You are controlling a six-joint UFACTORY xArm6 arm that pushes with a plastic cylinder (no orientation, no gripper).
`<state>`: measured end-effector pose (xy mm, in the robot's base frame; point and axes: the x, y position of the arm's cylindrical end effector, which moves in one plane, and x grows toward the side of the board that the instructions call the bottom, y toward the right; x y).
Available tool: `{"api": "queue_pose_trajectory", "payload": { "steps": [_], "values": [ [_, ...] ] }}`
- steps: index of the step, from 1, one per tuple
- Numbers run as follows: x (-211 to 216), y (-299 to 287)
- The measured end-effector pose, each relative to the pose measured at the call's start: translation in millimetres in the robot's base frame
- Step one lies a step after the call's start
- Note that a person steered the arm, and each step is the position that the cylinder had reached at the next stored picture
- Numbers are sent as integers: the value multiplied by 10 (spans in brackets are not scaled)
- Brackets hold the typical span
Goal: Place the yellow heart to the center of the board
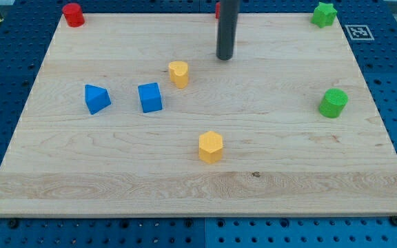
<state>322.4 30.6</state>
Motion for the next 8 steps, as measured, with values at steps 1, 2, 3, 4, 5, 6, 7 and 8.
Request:
{"api": "queue_pose_trajectory", "payload": {
  "steps": [1,2,3,4,5,6,7,8],
  "values": [
    [0,-313],
    [0,-360],
    [-51,-364],
    [-204,-684],
    [-258,-962],
    [-101,-1037],
    [288,-992],
    [671,-866]
  ]
}}
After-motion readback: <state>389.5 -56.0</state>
